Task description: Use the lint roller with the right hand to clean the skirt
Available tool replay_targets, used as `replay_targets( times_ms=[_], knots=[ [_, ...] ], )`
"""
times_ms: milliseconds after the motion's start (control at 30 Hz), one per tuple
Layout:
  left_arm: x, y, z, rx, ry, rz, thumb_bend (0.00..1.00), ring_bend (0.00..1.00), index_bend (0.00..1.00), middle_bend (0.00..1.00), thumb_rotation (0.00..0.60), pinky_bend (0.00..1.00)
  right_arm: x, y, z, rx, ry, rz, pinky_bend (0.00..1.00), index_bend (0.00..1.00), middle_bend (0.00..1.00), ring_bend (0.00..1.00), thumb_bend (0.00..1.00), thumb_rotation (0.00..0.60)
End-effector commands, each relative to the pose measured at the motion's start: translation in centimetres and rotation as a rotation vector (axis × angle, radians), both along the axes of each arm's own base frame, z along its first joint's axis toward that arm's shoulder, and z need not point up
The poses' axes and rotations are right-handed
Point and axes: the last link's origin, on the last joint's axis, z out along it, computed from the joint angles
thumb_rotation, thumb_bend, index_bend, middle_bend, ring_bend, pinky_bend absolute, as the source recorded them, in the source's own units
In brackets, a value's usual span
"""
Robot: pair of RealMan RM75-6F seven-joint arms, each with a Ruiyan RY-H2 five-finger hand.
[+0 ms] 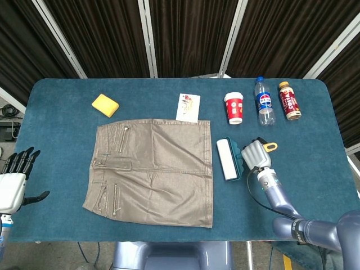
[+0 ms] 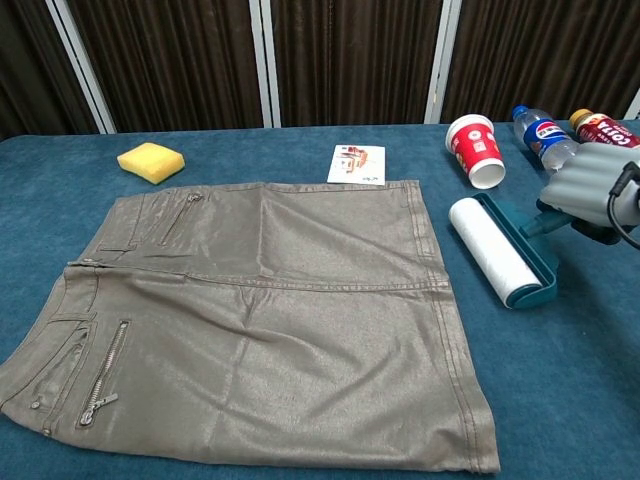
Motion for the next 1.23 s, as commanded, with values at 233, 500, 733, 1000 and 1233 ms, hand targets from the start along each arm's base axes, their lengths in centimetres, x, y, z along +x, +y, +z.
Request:
replay_targets(
  times_ms=[233,500,733,1000,1233],
  knots=[
    [-0.1,-0.1,0.3,0.002,-0.01,0.003,0.0,0.0,0.0,0.0,0.6,0.0,0.6,0.5,1.7,-0.086,-0.073,-0.042,0.15,0.0,0.0,0.0,0.0,0.6],
    [0.0,-0.4,0.9,0.008,-0.029,-0.009,0.0,0.0,0.0,0.0,0.6,0.0,2.4,2.5,6.5,-0.176,-0.257,0.008,0.08,0.0,0.0,0.0,0.0,0.6],
    [0.4,-0.9,1.1,0.029,-0.024,-0.065,0.0,0.0,0.0,0.0,0.6,0.0,1.6,7.0,10.6,-0.18,-0.557,0.093,0.0,0.0,0.0,0.0,0.0,0.6],
    [0.5,-1.6,1.2,0.044,-0.033,-0.106,0.0,0.0,0.0,0.0,0.6,0.0,-2.0,12.3,12.5,-0.238,-0.796,0.03,0.0,0.0,0.0,0.0,0.0,0.6],
    [0.5,-2.1,1.5,0.039,-0.046,-0.109,0.0,0.0,0.0,0.0,0.6,0.0,-4.3,15.1,13.6,-0.307,-0.829,0.056,0.0,0.0,0.0,0.0,0.0,0.6]
  ],
)
